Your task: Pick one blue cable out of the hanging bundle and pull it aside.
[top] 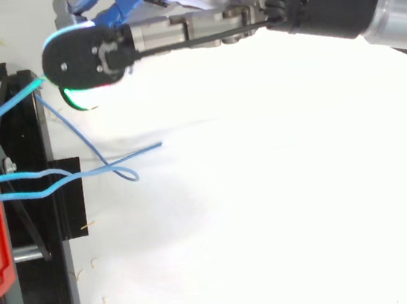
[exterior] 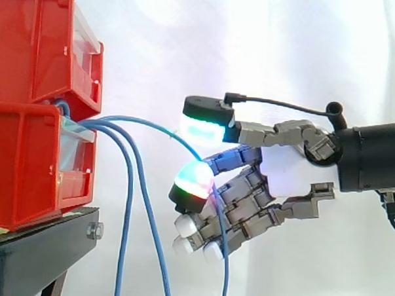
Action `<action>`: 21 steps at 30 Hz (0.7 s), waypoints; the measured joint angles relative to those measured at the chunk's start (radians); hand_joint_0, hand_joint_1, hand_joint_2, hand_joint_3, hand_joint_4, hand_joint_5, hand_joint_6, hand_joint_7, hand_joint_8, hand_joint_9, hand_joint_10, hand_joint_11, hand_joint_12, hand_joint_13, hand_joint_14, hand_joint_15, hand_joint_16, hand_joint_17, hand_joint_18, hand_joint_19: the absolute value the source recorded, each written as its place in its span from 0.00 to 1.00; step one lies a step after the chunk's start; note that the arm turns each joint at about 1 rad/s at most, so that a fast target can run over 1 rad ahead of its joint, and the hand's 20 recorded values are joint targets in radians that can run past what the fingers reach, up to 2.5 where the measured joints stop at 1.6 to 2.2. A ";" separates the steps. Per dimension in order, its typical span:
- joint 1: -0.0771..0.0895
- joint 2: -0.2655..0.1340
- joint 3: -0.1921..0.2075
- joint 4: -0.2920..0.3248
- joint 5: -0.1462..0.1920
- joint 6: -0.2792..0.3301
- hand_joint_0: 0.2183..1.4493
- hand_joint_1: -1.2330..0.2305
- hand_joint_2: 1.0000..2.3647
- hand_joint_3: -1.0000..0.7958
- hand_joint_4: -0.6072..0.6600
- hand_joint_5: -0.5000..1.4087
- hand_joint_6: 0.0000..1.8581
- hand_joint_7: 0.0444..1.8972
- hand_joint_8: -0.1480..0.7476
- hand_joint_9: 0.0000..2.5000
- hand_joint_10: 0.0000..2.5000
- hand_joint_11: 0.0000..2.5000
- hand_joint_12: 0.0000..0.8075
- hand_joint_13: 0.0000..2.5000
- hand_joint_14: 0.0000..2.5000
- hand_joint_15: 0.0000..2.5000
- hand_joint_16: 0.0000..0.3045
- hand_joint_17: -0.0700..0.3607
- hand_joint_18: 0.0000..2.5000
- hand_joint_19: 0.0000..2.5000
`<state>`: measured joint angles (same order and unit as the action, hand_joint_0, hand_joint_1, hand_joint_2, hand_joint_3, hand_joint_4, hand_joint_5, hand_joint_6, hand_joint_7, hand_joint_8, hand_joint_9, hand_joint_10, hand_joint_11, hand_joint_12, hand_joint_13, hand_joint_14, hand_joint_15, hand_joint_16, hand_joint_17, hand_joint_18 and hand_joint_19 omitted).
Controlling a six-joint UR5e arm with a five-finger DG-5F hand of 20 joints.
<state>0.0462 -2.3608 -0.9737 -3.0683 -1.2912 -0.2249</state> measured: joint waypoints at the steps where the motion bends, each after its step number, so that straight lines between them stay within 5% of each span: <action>1: 0.000 0.000 0.002 -0.002 0.000 0.000 0.29 0.45 0.01 0.45 0.65 0.17 0.44 0.60 0.53 0.28 0.01 0.24 0.52 0.21 0.00 0.14 0.18 0.46 0.18 0.21; 8: -0.001 0.000 0.007 -0.001 0.000 -0.004 0.29 0.34 0.01 0.54 0.66 0.16 0.46 0.60 0.54 0.27 0.00 0.24 0.54 0.22 0.00 0.14 0.20 0.48 0.20 0.19; 12: -0.001 0.000 0.012 -0.001 0.000 -0.007 0.22 0.42 0.00 0.32 0.67 0.17 0.46 0.62 0.54 0.27 0.00 0.25 0.54 0.21 0.00 0.14 0.20 0.48 0.19 0.21; 14: -0.001 0.000 0.015 -0.001 0.000 -0.010 0.21 0.48 0.00 0.29 0.67 0.17 0.46 0.61 0.55 0.28 0.00 0.24 0.55 0.21 0.00 0.15 0.20 0.49 0.19 0.21; 15: -0.001 0.000 0.015 -0.001 0.000 -0.011 0.24 0.57 0.00 0.30 0.66 0.17 0.45 0.63 0.54 0.28 0.00 0.24 0.53 0.21 0.00 0.15 0.19 0.47 0.18 0.22; 17: -0.001 0.000 0.016 -0.002 0.000 -0.015 0.27 0.59 0.01 0.34 0.65 0.17 0.45 0.64 0.53 0.28 0.01 0.24 0.52 0.21 0.01 0.15 0.19 0.46 0.17 0.22; 21: -0.002 0.000 0.018 -0.002 0.000 -0.021 0.28 0.46 0.01 0.48 0.67 0.17 0.46 0.62 0.55 0.28 0.00 0.24 0.54 0.22 0.00 0.14 0.20 0.47 0.18 0.21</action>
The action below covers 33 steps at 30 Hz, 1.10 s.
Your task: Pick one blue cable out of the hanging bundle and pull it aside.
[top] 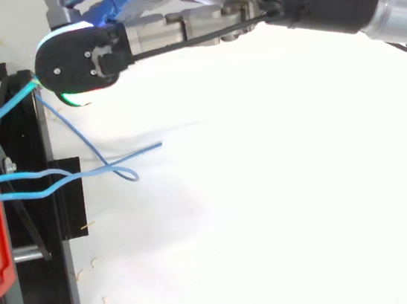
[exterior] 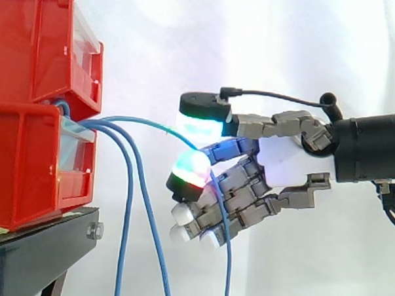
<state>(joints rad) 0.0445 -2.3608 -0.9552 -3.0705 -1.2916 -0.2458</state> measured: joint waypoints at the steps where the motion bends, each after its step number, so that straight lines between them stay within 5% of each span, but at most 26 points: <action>1: 0.000 0.000 0.000 0.001 0.000 -0.003 0.29 0.40 0.01 0.54 0.69 0.16 0.46 0.61 0.57 0.29 0.01 0.25 0.57 0.22 0.00 0.14 0.21 0.50 0.21 0.20; 7: 0.000 0.000 0.001 0.002 0.001 -0.012 0.33 0.32 0.00 0.63 0.70 0.16 0.48 0.60 0.57 0.28 0.00 0.26 0.58 0.23 0.01 0.14 0.22 0.51 0.22 0.19; 18: -0.001 0.000 0.011 0.002 0.000 -0.028 0.31 0.30 0.01 0.52 0.66 0.15 0.47 0.63 0.52 0.25 0.01 0.26 0.52 0.21 0.00 0.14 0.19 0.47 0.19 0.19; 33: -0.009 0.001 0.031 -0.028 -0.008 -0.052 0.33 0.31 0.01 0.61 0.60 0.16 0.49 0.67 0.51 0.27 0.00 0.26 0.52 0.22 0.00 0.14 0.19 0.47 0.20 0.19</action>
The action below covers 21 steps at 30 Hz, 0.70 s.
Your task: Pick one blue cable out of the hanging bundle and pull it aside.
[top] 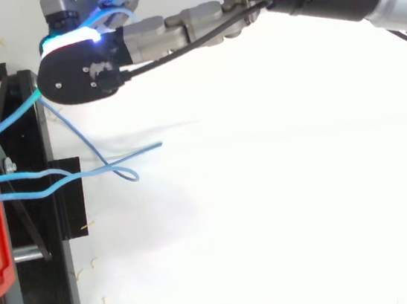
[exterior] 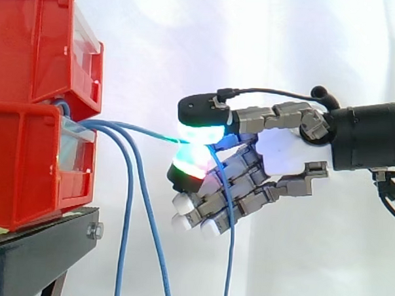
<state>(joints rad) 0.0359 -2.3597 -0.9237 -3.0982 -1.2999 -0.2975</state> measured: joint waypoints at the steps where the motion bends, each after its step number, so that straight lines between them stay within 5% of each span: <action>1: -0.001 0.000 0.002 -0.002 0.000 -0.005 0.33 0.32 0.01 0.62 0.61 0.16 0.49 0.67 0.52 0.27 0.00 0.26 0.53 0.22 0.00 0.14 0.20 0.48 0.20 0.19; 8: -0.006 0.000 0.022 -0.020 -0.001 -0.032 0.35 0.30 0.01 0.60 0.59 0.16 0.49 0.66 0.52 0.26 0.00 0.25 0.52 0.22 0.01 0.14 0.19 0.47 0.20 0.18; 12: -0.011 0.002 0.041 -0.039 -0.001 -0.062 0.34 0.27 0.01 0.48 0.62 0.15 0.48 0.67 0.49 0.25 0.01 0.26 0.49 0.21 0.01 0.14 0.18 0.44 0.19 0.18; 14: -0.013 0.002 0.049 -0.049 -0.001 -0.074 0.31 0.26 0.01 0.34 0.63 0.16 0.48 0.66 0.49 0.25 0.01 0.26 0.49 0.21 0.01 0.15 0.18 0.44 0.19 0.19; 21: -0.016 0.002 0.058 -0.067 -0.001 -0.096 0.24 0.57 0.00 0.28 0.66 0.18 0.47 0.69 0.54 0.30 0.01 0.25 0.52 0.23 0.01 0.15 0.19 0.47 0.19 0.21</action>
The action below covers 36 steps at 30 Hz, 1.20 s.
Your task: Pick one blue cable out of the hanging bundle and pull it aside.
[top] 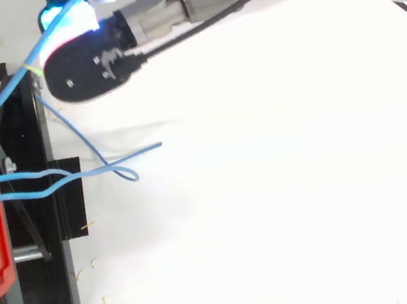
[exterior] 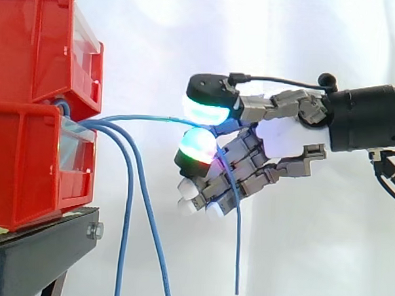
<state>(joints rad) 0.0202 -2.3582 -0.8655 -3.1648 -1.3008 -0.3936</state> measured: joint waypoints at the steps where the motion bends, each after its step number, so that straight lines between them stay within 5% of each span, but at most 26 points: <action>1: 0.000 0.000 0.000 -0.001 0.000 -0.002 0.25 0.61 0.00 0.28 0.65 0.18 0.47 0.69 0.53 0.30 0.00 0.24 0.52 0.22 0.01 0.15 0.19 0.46 0.18 0.22; 5: 0.000 0.000 0.000 -0.001 0.000 -0.006 0.28 0.65 0.00 0.32 0.64 0.18 0.46 0.69 0.52 0.30 0.01 0.24 0.51 0.22 0.01 0.16 0.18 0.45 0.17 0.23; 12: -0.001 0.000 0.000 -0.001 0.001 -0.008 0.28 0.43 0.01 0.50 0.67 0.16 0.47 0.65 0.54 0.29 0.00 0.25 0.54 0.23 0.01 0.15 0.19 0.47 0.19 0.21; 19: -0.005 -0.001 -0.007 -0.001 0.018 0.006 0.27 0.42 0.01 0.40 0.68 0.16 0.47 0.65 0.53 0.28 0.00 0.26 0.52 0.23 0.01 0.15 0.19 0.46 0.19 0.21; 29: 0.012 -0.001 -0.113 0.013 0.090 0.039 0.32 0.32 0.02 0.50 0.66 0.15 0.48 0.66 0.52 0.27 0.01 0.27 0.51 0.23 0.01 0.15 0.18 0.45 0.20 0.20; 36: 0.014 -0.001 -0.119 0.017 0.091 0.062 0.36 0.27 0.02 0.48 0.63 0.15 0.48 0.65 0.51 0.26 0.01 0.27 0.51 0.23 0.01 0.14 0.18 0.45 0.22 0.18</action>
<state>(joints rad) 0.0343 -2.3589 -0.9849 -3.1478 -1.2099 -0.3312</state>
